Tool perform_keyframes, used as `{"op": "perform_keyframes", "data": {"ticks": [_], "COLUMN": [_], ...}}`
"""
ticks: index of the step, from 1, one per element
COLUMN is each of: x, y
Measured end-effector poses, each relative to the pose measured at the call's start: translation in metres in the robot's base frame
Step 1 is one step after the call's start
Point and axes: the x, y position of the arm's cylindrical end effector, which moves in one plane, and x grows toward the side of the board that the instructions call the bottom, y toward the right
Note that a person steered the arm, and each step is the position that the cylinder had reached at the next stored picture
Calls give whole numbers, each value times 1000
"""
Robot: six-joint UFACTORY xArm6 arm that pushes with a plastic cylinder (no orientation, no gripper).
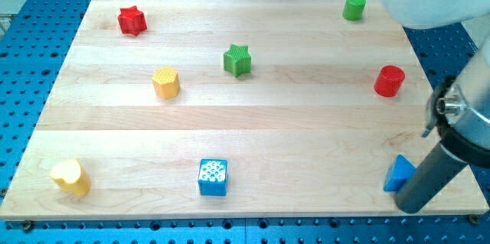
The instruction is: Move triangle upwards
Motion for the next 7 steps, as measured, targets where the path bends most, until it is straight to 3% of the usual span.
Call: {"op": "perform_keyframes", "data": {"ticks": [2, 4, 7], "x": [-32, 1, -11], "y": [-37, -32, 36]}}
